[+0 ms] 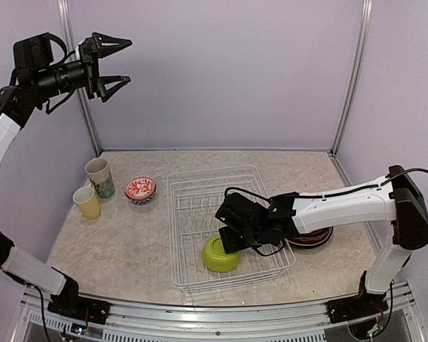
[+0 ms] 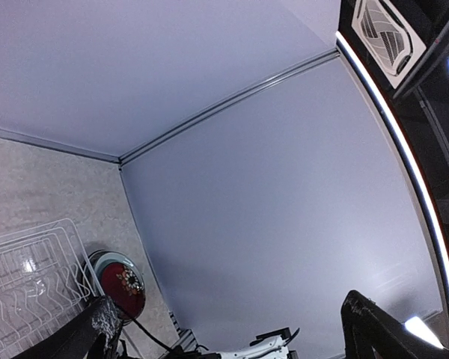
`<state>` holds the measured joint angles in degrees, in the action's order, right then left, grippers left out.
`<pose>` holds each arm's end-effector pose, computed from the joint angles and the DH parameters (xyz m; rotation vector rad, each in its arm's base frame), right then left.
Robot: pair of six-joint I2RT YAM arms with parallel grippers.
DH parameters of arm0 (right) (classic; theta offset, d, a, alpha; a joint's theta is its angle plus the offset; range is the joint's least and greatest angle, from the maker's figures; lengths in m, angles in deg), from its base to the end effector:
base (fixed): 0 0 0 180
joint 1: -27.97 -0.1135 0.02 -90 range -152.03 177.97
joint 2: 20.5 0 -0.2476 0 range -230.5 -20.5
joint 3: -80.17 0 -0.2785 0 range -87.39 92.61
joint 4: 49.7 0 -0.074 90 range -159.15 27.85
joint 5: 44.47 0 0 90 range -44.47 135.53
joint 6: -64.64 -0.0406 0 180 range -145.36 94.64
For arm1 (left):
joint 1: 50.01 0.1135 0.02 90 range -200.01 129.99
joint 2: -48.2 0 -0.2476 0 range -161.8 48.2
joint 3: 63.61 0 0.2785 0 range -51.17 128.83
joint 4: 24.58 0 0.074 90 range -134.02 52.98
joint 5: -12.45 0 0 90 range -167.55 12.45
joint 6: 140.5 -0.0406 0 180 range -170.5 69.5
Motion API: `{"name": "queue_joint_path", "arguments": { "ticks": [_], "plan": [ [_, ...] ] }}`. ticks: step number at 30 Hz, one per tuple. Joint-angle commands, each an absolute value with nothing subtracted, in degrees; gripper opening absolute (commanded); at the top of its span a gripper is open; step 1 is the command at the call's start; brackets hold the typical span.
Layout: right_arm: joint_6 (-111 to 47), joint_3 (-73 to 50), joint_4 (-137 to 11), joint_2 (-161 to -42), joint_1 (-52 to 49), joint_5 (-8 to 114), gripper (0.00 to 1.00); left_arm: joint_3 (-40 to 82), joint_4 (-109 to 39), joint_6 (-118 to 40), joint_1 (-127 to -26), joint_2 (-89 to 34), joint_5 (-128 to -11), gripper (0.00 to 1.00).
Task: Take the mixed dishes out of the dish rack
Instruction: Adjust the bowl on the dish rack.
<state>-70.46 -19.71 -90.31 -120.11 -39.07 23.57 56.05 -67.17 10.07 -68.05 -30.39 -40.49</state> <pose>0.1620 0.3435 0.1679 -0.3521 2.5039 0.2860 0.2656 -0.1122 0.5364 -0.1021 1.8325 -1.5288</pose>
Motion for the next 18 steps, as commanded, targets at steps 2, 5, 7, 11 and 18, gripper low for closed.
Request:
{"name": "queue_joint_path", "arguments": {
  "ticks": [2, 5, 7, 11, 18],
  "plan": [
    [-71.4, -20.6, -91.8, -119.2, -38.7, 23.7, 0.66, 57.8, -61.5, 15.3, -68.6, -32.9, -34.7, 0.99],
    [-72.0, -20.9, -91.7, -118.8, -38.7, 23.3, 0.66, 59.9, -63.1, 13.6, -68.5, -33.3, -34.6, 0.99],
    [-72.8, -22.0, -90.8, -118.3, -38.7, 22.4, 0.66, 59.9, -64.9, 10.3, -68.4, -32.8, -36.3, 0.99],
    [-74.3, -24.5, -88.1, -118.0, -37.1, 23.7, 0.65, 52.9, -66.7, 0.2, -65.0, -29.3, -38.1, 0.99],
    [-75.5, -29.3, -81.2, -114.5, -36.4, 27.0, 0.55, 41.9, -72.1, -13.0, -63.1, -26.3, -48.8, 0.99]
  ]
}}
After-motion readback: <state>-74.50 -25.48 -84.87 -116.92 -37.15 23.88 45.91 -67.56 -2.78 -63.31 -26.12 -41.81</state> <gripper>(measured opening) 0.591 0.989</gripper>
